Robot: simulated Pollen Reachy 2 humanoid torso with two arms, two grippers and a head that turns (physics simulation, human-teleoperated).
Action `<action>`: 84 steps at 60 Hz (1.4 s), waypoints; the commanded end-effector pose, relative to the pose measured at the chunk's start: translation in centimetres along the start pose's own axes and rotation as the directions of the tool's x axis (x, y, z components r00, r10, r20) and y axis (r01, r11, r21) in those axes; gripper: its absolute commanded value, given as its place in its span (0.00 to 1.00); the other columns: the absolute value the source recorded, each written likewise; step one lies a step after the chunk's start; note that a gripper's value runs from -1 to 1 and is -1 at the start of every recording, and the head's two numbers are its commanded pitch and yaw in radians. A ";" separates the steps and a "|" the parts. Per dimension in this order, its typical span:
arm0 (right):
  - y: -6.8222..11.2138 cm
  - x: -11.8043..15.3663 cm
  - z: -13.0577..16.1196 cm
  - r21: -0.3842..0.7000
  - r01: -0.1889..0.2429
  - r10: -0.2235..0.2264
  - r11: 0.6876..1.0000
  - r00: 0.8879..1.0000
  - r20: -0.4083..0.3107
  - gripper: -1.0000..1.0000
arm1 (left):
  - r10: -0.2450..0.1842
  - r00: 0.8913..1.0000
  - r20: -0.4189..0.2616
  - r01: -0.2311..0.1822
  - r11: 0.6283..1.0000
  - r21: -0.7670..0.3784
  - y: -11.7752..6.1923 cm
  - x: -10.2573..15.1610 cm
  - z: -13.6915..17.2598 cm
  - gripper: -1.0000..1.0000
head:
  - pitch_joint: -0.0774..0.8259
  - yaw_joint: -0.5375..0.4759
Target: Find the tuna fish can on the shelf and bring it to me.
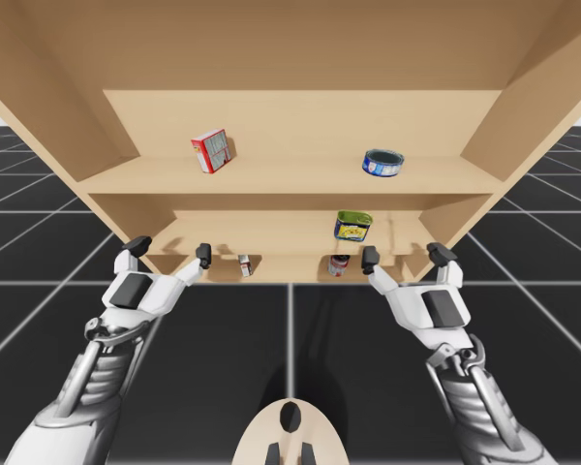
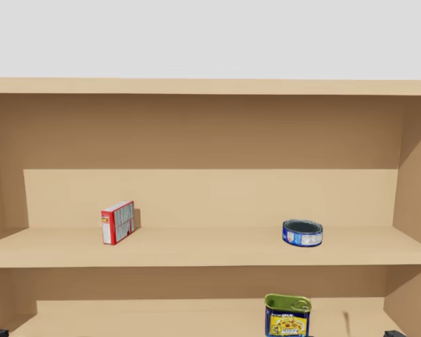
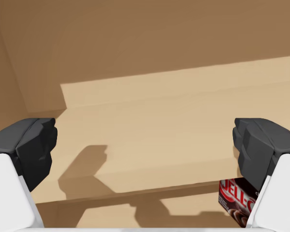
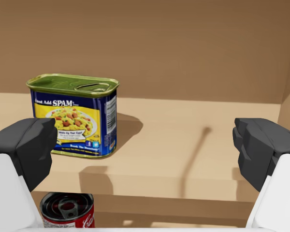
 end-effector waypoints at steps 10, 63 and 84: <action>0.9 -0.2 0.2 0.008 0.031 -0.031 0.999 0.999 -0.008 0.00 | 0.003 1.000 -0.002 -0.003 1.000 -0.001 0.0 -0.1 0.0 0.00 | 0.11 0.51; 1.5 10.6 4.5 0.077 0.021 -0.026 0.997 0.997 0.072 0.00 | 0.005 1.000 -0.006 -0.005 1.000 -0.015 0.0 -0.1 -0.1 0.00 | 0.28 0.28; 3.4 16.2 2.3 0.133 -0.054 0.040 0.990 0.994 0.102 0.00 | 0.009 1.000 -0.017 -0.009 1.000 -0.017 -0.1 -0.1 -0.1 0.00 | 0.27 0.29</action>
